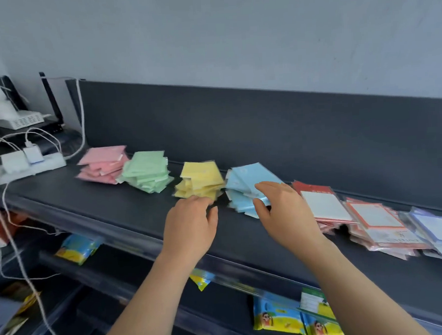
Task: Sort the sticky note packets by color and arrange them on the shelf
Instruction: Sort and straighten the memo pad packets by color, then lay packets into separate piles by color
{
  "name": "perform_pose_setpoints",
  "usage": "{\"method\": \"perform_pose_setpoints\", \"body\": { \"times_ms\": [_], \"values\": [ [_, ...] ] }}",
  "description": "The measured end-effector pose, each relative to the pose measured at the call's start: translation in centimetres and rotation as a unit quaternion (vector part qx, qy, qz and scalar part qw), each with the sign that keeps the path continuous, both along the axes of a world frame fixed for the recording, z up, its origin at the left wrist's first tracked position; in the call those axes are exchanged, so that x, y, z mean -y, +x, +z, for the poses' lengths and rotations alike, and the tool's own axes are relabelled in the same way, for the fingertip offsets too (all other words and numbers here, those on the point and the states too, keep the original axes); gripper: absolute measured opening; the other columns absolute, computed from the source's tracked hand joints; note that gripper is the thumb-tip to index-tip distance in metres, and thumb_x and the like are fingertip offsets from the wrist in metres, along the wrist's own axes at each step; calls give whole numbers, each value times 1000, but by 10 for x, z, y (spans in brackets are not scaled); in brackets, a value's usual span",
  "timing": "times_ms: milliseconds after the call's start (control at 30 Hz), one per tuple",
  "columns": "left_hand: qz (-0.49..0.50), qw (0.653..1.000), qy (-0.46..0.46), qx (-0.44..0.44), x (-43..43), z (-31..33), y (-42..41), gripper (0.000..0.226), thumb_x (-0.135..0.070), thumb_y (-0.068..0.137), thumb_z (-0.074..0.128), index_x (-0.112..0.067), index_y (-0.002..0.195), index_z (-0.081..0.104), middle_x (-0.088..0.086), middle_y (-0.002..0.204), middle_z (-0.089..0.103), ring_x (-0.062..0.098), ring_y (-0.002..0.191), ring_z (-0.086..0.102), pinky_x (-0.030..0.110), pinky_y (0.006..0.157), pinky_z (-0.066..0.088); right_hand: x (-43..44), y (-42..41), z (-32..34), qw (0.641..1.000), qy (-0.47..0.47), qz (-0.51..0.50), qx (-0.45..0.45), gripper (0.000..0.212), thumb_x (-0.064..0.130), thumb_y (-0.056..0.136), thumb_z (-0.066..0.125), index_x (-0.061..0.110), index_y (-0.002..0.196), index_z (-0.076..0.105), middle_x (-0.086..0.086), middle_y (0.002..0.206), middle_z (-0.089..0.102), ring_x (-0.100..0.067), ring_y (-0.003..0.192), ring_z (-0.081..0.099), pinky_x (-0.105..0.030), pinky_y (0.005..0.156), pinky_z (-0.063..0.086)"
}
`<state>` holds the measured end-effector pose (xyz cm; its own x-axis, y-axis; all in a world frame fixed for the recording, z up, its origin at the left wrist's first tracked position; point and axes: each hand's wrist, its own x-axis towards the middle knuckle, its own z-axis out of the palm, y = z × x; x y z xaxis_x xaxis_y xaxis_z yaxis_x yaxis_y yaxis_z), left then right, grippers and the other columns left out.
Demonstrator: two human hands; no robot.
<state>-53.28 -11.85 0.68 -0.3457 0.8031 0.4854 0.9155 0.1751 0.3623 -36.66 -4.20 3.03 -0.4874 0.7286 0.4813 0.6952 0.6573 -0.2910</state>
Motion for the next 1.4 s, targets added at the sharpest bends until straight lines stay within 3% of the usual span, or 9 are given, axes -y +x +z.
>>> {"method": "perform_pose_setpoints", "body": {
  "times_ms": [300,500,633,700,767,867,1000,1200,1400],
  "values": [
    [13,1000,-21,17,14,1,-141,31,-31,97,48,-21,122,63,-4,117,65,17,105,57,31,84,47,21,-136,-3,997,-59,-1,-46,30,25,96,50,13,122,60,-2,119,63,-23,105,57,-33,85,46],
    [40,997,-29,53,3,2,-209,22,-27,97,45,-14,109,59,5,103,62,22,88,56,32,66,42,16,-200,-8,994,-90,14,-55,39,26,98,49,9,133,52,-4,133,56,-19,122,51,-24,96,38],
    [44,994,-33,98,-19,1,-239,37,-32,100,40,-7,125,51,12,115,58,29,101,55,37,77,45,0,-233,-5,993,-100,19,-52,31,23,97,50,5,122,57,-8,119,59,-23,110,54,-29,89,41],
    [50,991,-50,114,-31,-1,-248,42,-35,101,38,-4,125,50,14,118,58,31,104,55,38,79,44,-14,-245,-6,995,-91,21,-30,26,25,96,48,7,112,58,-6,108,59,-25,102,55,-34,85,45],
    [54,986,-68,139,-41,-1,-254,44,-38,101,36,-4,127,50,15,119,59,31,105,55,35,78,42,-28,-254,-9,997,-68,24,9,25,27,96,45,9,109,58,-3,100,58,-25,99,55,-36,92,42],
    [45,979,-80,180,-54,-2,-259,42,-39,101,36,-6,122,52,12,113,61,27,98,56,31,75,40,-44,-264,-9,996,-59,21,58,36,30,98,41,12,126,52,-1,116,58,-21,113,52,-38,111,27],
    [33,974,-104,198,-69,-1,-259,40,-39,103,32,-7,110,54,5,99,56,22,88,50,31,76,39,-55,-275,-14,991,-75,24,112,38,36,100,34,16,129,47,-3,131,52,-19,123,48,-40,117,12],
    [20,973,-106,203,-84,-5,-258,43,-41,103,29,-7,111,53,8,105,59,23,92,53,33,77,40,-65,-277,-19,989,-58,18,131,31,34,101,31,14,113,51,-4,114,56,-19,114,48,-36,118,12],
    [-18,978,-111,178,-95,-6,-256,42,-44,102,29,-10,112,52,6,106,60,21,93,53,32,75,38,-64,-271,-13,988,-55,-34,142,37,36,99,33,16,125,51,-5,129,52,-21,117,52,-39,118,6]
  ]
}}
